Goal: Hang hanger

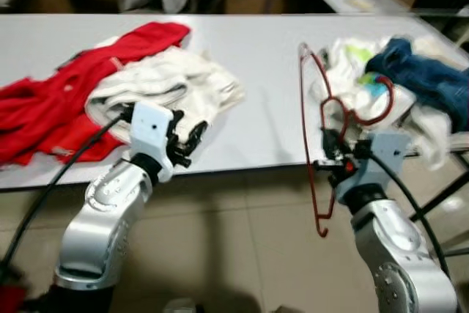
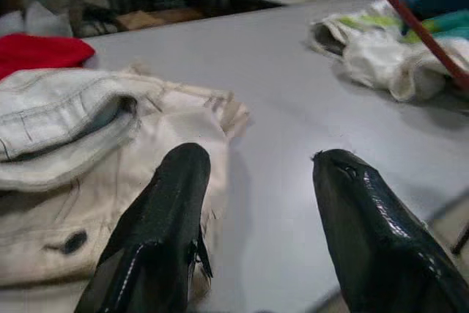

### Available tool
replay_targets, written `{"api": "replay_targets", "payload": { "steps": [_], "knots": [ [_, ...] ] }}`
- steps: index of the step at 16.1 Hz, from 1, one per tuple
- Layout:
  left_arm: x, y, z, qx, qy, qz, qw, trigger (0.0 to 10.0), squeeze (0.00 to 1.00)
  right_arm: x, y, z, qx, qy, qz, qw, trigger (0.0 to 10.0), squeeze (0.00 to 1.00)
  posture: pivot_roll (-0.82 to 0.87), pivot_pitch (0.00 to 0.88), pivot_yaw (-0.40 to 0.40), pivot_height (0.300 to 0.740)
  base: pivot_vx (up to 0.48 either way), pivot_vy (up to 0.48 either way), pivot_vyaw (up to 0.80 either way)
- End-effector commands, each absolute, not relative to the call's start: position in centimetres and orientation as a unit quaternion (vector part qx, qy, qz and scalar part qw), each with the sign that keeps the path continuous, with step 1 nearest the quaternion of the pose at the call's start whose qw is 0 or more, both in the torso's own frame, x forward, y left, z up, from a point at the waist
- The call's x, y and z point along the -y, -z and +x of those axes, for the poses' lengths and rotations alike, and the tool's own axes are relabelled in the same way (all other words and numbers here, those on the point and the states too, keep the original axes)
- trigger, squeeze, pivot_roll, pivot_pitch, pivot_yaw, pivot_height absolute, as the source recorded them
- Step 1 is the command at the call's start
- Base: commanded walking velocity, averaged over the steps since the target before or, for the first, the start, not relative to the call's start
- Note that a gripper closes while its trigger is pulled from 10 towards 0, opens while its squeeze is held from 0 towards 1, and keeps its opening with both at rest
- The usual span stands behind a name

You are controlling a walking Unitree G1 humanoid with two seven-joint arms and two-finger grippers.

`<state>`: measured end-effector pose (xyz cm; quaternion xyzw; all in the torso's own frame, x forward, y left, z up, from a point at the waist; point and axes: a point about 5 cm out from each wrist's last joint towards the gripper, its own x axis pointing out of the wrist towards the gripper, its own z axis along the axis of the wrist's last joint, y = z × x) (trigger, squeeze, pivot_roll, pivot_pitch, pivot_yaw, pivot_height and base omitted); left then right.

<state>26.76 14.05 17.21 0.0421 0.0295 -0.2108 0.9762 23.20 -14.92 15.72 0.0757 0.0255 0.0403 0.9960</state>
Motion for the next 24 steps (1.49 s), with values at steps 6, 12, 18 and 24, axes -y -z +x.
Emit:
{"api": "replay_targets", "payload": {
  "steps": [6,12,18,24],
  "knots": [
    [-13.75,-17.5,27.15,-0.026,0.217,0.047,0.975,10.0,0.0,15.5,-16.56,23.4,-0.003,0.001,0.093,0.996,10.0,0.0,0.04,0.049,-0.007,0.74,0.0,0.303,0.0],
    [-13.64,-17.51,27.14,-0.024,0.217,0.048,0.975,10.0,0.0,15.2,-16.43,23.44,-0.006,-0.007,0.106,0.994,10.0,0.0,0.05,0.049,-0.02,0.74,0.0,0.294,0.0],
    [-13.64,-17.08,26.91,-0.021,0.212,0.035,0.976,10.0,0.0,15.15,-16.56,23.46,-0.001,-0.012,0.098,0.995,10.0,0.0,0.03,0.044,-0.028,0.74,0.0,0.0,0.0],
    [-14.36,-16.87,27.54,-0.013,0.172,0.035,0.984,10.0,0.0,14.69,-15.65,23.61,-0.031,-0.051,0.07,0.996,10.0,0.0,0.03,0.034,-0.026,0.74,0.0,0.185,0.0]
  ]
}}
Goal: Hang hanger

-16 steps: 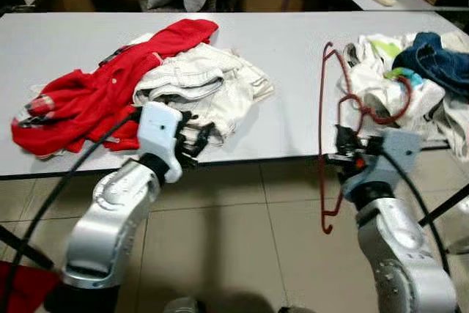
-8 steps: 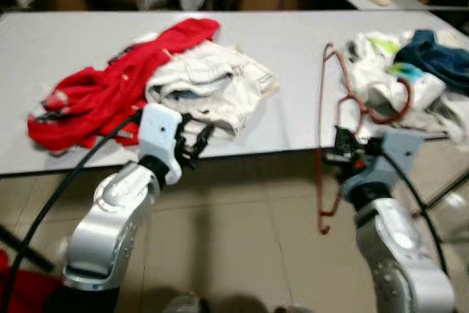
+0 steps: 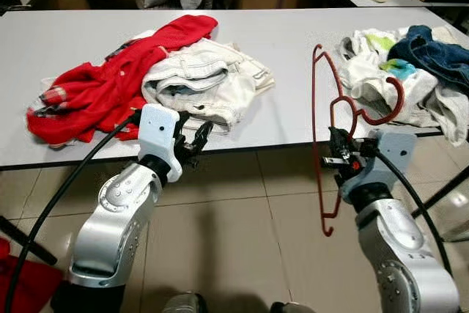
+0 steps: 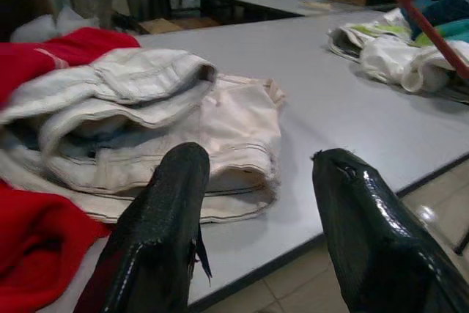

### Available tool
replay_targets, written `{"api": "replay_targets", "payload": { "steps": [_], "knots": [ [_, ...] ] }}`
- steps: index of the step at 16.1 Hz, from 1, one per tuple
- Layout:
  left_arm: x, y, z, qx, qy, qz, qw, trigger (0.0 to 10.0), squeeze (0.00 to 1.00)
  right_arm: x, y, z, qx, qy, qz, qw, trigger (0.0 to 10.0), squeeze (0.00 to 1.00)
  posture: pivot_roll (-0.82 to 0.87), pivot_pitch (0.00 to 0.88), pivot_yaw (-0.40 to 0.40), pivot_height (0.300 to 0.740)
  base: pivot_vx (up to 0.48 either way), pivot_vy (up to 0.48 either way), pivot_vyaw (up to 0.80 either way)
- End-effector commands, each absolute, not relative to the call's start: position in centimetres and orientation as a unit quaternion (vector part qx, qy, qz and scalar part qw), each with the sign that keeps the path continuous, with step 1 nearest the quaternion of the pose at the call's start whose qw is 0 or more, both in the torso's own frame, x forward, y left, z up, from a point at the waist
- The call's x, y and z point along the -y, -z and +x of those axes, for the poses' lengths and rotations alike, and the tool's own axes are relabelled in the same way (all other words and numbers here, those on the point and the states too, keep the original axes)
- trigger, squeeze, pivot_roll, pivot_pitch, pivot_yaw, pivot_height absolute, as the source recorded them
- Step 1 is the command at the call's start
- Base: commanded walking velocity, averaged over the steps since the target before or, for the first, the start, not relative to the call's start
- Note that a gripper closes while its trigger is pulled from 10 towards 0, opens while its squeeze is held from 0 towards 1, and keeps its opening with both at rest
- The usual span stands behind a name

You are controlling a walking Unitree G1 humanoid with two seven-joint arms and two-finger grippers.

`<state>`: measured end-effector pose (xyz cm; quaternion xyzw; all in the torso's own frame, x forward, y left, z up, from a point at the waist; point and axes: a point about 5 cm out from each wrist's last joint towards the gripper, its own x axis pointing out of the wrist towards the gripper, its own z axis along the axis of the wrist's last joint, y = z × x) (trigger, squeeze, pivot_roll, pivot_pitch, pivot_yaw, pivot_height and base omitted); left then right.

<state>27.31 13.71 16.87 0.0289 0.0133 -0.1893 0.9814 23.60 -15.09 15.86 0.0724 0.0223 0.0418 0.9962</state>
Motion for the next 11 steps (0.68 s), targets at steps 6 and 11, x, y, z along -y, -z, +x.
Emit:
{"api": "replay_targets", "payload": {
  "steps": [6,11],
  "knots": [
    [-14.45,-16.84,27.67,-0.003,0.145,0.018,0.989,10.0,0.0,14.46,-14.78,23.53,-0.052,-0.069,0.047,0.995,10.0,0.0,0.02,0.032,-0.037,0.74,0.0,0.126,0.0],
    [-14.22,-17.32,28.11,0.023,0.145,0.026,0.989,10.0,0.0,15.37,-14.66,23.36,-0.049,-0.056,0.013,0.997,10.0,0.0,0.02,0.035,-0.032,0.74,0.125,0.0,0.0]
  ]
}}
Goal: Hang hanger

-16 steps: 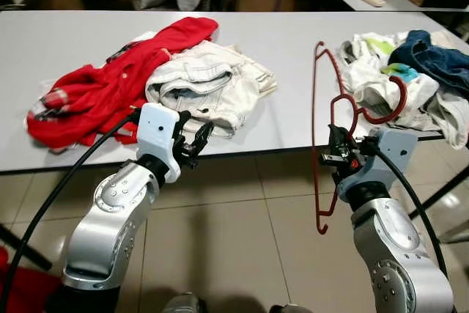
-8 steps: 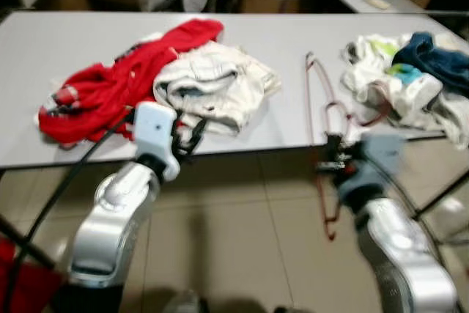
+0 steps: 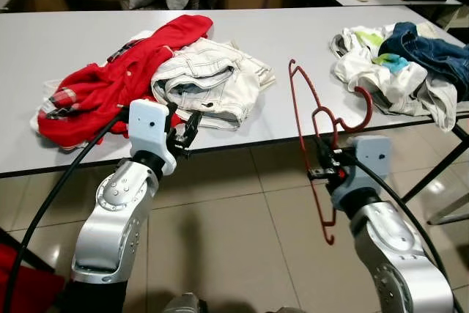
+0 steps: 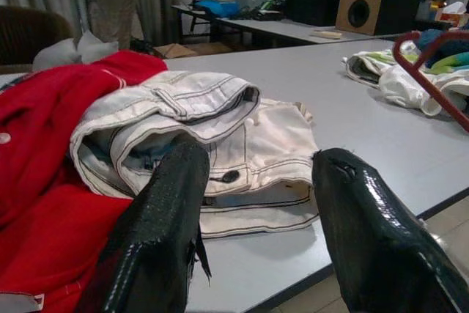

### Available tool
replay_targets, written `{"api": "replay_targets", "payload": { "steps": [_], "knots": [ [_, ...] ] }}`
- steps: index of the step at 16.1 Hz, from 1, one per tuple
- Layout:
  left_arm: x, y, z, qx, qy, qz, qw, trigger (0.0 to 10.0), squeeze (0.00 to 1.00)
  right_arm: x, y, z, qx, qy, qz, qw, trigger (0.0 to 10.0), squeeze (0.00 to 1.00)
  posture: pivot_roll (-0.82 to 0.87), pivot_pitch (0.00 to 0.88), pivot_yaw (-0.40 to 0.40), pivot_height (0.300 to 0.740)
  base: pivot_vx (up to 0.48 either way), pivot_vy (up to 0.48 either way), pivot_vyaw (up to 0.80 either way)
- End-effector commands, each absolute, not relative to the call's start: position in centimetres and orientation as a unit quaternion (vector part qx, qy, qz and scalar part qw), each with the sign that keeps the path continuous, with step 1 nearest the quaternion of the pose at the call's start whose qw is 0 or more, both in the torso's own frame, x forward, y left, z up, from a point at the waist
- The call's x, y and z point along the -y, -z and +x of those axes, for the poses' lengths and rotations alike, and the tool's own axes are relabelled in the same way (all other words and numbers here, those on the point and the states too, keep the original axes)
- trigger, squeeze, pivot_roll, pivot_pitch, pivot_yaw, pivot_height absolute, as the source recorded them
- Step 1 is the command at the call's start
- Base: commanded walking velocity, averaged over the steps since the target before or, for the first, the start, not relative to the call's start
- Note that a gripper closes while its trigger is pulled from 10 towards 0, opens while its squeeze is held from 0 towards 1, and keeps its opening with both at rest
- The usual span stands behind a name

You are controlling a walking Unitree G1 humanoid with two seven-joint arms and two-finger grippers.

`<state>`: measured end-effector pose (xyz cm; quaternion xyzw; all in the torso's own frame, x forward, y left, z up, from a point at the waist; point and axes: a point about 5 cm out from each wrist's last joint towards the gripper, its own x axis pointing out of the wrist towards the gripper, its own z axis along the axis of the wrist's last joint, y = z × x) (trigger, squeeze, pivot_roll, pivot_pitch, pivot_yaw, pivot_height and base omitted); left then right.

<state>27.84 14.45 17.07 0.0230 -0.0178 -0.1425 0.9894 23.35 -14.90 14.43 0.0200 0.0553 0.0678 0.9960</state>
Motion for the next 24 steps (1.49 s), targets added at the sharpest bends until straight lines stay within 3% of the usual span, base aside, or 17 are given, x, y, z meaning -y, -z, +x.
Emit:
{"api": "replay_targets", "payload": {
  "steps": [1,6,13,19,22,23,24],
  "knots": [
    [-14.1,-17.3,28.2,0.023,0.147,0.03,0.988,10.0,0.0,15.6,-14.5,23.3,-0.049,-0.048,0.011,0.998,10.0,0.0,0.02,0.035,-0.032,0.74,0.341,0.0,0.0],
    [-14.4,-17.0,28.8,0.02,0.127,0.036,0.991,10.0,0.0,15.5,-14.4,23.3,-0.045,-0.036,0.045,0.997,10.0,0.0,0.01,0.031,-0.022,0.74,0.366,0.0,0.0],
    [-14.9,-17.0,29.0,0.024,0.105,0.033,0.994,10.0,0.0,14.7,-14.9,23.6,-0.038,-0.077,0.006,0.996,10.0,0.0,0.0,0.031,-0.035,0.74,0.387,0.0,0.0],
    [-15.2,-17.0,29.1,0.023,0.102,0.038,0.994,10.0,0.0,14.5,-14.7,23.2,-0.038,-0.085,0.034,0.995,10.0,0.0,0.01,0.032,-0.029,0.74,0.384,0.0,0.27],
    [-15.8,-16.8,29.2,0.017,0.13,0.071,0.989,10.0,0.0,14.0,-14.6,23.2,-0.038,-0.103,0.032,0.993,10.0,0.0,0.02,0.016,-0.027,0.74,0.0,0.0,0.0],
    [-16.3,-16.7,29.3,0.011,0.152,0.084,0.985,10.0,1.0,13.8,-14.5,23.2,-0.037,-0.109,0.032,0.993,10.0,0.0,0.02,0.008,-0.025,0.74,0.0,0.0,0.0],
    [-16.8,-16.7,29.6,0.001,0.165,0.106,0.981,10.0,1.0,13.7,-14.5,23.2,-0.036,-0.114,0.031,0.992,10.0,0.0,0.02,0.002,-0.023,0.74,0.0,0.0,0.0]
  ]
}}
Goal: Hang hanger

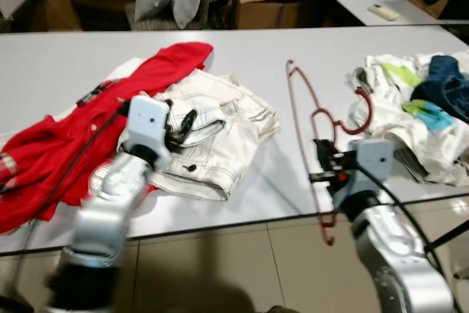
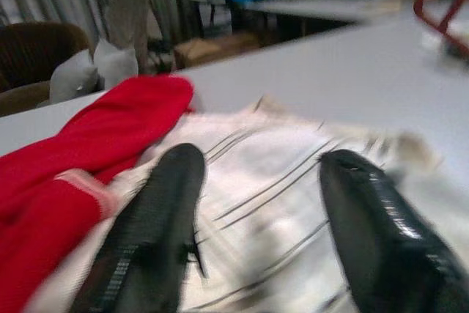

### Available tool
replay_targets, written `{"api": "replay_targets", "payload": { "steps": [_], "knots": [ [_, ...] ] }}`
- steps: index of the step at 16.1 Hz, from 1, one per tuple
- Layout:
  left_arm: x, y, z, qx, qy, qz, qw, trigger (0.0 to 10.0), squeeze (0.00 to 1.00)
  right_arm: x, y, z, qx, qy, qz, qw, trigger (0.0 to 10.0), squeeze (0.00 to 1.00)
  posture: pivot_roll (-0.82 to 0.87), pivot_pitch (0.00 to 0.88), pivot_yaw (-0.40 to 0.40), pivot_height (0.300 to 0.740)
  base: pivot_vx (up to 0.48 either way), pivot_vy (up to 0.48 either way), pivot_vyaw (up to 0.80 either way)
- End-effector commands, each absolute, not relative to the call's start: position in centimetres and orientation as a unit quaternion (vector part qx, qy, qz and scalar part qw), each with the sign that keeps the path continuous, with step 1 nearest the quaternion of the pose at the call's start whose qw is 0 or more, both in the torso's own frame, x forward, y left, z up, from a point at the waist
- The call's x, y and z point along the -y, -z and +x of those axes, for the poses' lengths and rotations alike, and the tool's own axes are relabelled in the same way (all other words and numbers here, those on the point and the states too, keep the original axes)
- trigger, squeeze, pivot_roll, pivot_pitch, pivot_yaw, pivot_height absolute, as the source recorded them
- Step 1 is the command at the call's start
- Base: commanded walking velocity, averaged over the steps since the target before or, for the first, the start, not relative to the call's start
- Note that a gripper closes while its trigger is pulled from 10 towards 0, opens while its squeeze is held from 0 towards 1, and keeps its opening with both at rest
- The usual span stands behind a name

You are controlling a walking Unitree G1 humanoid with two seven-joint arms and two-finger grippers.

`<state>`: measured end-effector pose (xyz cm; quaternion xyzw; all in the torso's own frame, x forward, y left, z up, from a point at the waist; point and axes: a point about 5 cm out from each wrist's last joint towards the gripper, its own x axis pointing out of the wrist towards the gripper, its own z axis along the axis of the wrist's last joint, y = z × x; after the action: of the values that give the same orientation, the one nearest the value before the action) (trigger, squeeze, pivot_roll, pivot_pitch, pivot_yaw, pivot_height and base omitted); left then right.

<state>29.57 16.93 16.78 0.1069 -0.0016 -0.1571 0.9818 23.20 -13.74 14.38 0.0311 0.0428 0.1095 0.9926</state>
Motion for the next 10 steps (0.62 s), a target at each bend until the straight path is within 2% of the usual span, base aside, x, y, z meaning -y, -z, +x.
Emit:
{"api": "replay_targets", "payload": {
  "steps": [1,4,5,10],
  "knots": [
    [-17.1,-16.7,29.7,-0.002,0.166,0.116,0.979,10.0,1.0,13.6,-14.5,23.3,-0.036,-0.115,0.03,0.992,10.0,0.0,0.02,0.001,-0.022,0.74,0.0,0.0,0.0],
    [-19.3,-16.4,30.7,-0.037,0.158,0.208,0.964,10.0,0.99,14.0,-14.4,23.3,-0.036,-0.117,0.029,0.992,10.0,0.0,0.02,0.0,-0.021,0.74,0.0,0.0,0.0],
    [-20.1,-16.5,30.6,-0.048,0.163,0.219,0.961,10.0,0.0,14.1,-14.4,23.3,-0.036,-0.117,0.026,0.992,10.0,0.0,0.02,0.0,-0.023,0.74,0.0,0.0,0.0],
    [-22.5,-16.4,30.1,-0.08,0.174,0.261,0.946,10.0,0.0,13.6,-14.3,23.7,-0.036,-0.132,0.025,0.99,10.0,0.0,0.04,0.0,-0.036,0.74,0.0,0.0,0.0]
  ]
}}
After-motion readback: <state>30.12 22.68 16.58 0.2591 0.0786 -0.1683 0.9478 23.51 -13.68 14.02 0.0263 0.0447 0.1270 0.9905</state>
